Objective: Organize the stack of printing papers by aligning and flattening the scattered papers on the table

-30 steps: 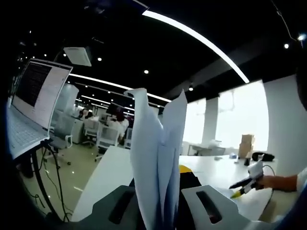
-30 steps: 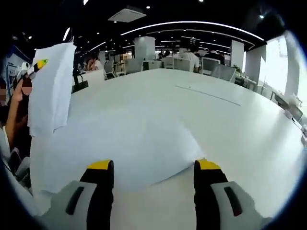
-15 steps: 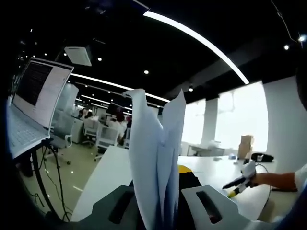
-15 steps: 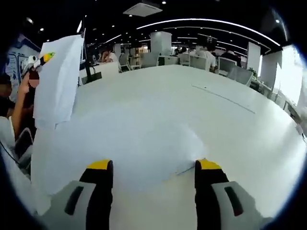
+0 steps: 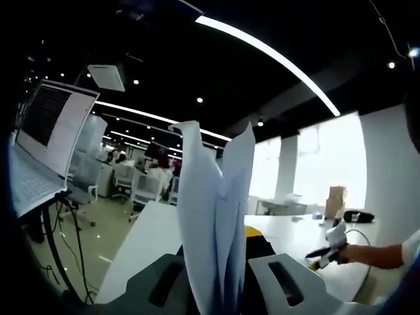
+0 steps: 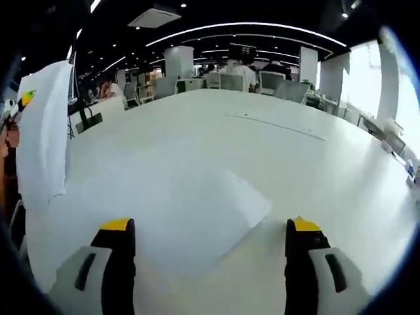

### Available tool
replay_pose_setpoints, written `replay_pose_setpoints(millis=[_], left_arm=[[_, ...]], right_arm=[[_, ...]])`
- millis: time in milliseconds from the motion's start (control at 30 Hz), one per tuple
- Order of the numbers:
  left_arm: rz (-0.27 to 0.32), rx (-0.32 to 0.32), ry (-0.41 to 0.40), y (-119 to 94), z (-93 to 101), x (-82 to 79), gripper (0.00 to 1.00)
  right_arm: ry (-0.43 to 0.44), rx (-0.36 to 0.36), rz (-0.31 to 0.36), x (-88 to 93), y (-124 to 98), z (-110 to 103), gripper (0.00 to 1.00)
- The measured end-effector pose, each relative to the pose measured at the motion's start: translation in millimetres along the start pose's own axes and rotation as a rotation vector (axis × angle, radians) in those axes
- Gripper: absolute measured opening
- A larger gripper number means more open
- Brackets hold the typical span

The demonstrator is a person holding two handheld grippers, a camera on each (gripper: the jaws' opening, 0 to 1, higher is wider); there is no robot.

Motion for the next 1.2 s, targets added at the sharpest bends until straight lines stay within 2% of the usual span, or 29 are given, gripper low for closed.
replay_pose_setpoints(millis=[67, 167, 267, 500, 967, 1000, 1033, 1067, 1200], left_arm=[[0.001, 0.004, 0.001, 0.0, 0.9, -0.3, 0.06], [0.001, 0.005, 0.001, -1.5, 0.2, -1.0, 0.06], [0.002, 0.0, -0.002, -3.4, -1.9, -1.1, 0.06], [0.004, 0.0, -0.005, -3.8, -3.1, -1.6, 0.06], [0.008, 0.003, -0.003, -4.4, -1.2, -2.5, 0.06], [0.009, 0.003, -0.003, -4.3, -0.8, -2.5, 0.06], [0.009, 0.003, -0.003, -4.2, -0.4, -2.5, 0.06], [0.008, 0.004, -0.002, -4.1, 0.0, -2.5, 0.06], [0.01, 0.005, 0.002, -3.9, 1.0, -3.3, 0.06]], right_arm=[[-0.008, -0.018, 0.007, 0.1, 2.2, -9.3, 0.89], [-0.006, -0.015, 0.022, -2.0, 3.3, -9.9, 0.87], [-0.011, -0.021, 0.024, -4.6, 3.0, -8.2, 0.78], [-0.026, -0.051, 0.037, -3.5, 7.8, -12.1, 0.65], [-0.027, -0.057, 0.059, 4.0, 18.9, -4.0, 0.55], [-0.029, -0.064, 0.063, 4.3, 19.1, -4.2, 0.48], [-0.041, -0.092, 0.076, 4.0, 20.6, -7.3, 0.37], [-0.048, -0.114, 0.097, 3.7, 23.1, -8.7, 0.31], [-0.034, -0.114, 0.104, 5.9, 26.9, -4.6, 0.29]])
Point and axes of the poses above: the point that each gripper's makers call its tool centre point, and the gripper's own axes: y roughly forward along the fingers, z roughly to its right, x roughly out of its underside, the point moved 7 cm from there along -y, roughly backward along the fingers, and after that the axes turned 5 degrees about -x, right-handed, at the moved point
